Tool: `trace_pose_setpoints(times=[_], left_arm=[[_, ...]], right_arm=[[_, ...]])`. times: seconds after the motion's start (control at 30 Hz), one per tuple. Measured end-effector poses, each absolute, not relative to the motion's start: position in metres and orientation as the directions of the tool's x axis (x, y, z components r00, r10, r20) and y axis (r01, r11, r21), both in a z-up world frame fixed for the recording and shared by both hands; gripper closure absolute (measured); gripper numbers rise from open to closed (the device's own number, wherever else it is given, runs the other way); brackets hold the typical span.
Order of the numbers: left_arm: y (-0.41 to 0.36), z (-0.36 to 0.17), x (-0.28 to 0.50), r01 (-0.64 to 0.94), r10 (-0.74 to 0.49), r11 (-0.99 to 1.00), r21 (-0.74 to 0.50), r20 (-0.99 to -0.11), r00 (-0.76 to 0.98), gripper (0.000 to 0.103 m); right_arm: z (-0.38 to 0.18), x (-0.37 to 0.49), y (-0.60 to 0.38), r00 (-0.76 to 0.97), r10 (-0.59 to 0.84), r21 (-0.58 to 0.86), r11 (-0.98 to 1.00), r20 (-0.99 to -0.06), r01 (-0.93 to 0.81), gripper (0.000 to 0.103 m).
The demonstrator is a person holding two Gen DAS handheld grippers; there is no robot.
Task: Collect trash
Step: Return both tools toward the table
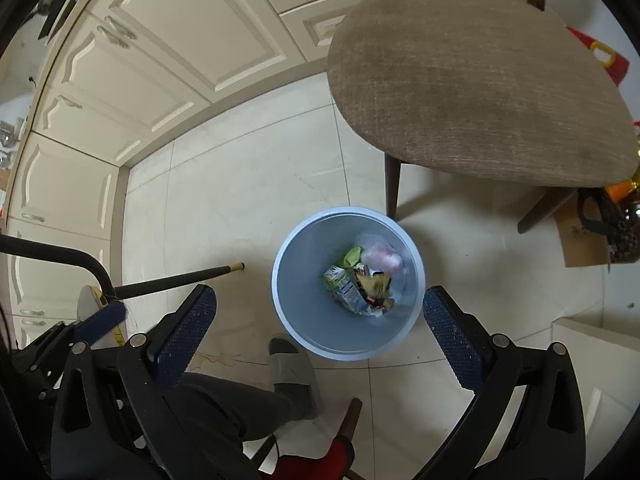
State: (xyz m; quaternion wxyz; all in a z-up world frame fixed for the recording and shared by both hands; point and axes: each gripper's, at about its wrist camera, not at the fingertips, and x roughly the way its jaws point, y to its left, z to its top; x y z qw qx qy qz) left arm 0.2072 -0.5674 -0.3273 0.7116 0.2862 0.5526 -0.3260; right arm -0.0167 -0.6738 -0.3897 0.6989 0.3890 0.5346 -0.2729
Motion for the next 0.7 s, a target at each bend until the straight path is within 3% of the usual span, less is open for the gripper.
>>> trace_pose_setpoints(times=[0.13, 0.4, 0.7], left_arm=[[-0.553, -0.301, 0.188, 0.770, -0.158, 0.631, 0.095, -0.956, 0.248, 0.032], [-0.503, -0.234, 0.153, 0.766, -0.254, 0.641, 0.055, -0.926, 0.279, 0.031], [-0.388, -0.142, 0.132, 0.710, -0.374, 0.704, -0.009, -0.855, 0.360, 0.031]], right_arm=[[-0.376, -0.016, -0.671, 0.293, 0.033, 0.263, 0.540, -0.956, 0.799, 0.000], [-0.321, -0.012, -0.645, 0.379, -0.003, 0.314, 0.555, -0.925, 0.771, 0.000], [-0.231, 0.015, -0.581, 0.508, -0.052, 0.351, 0.661, -0.860, 0.663, 0.000]])
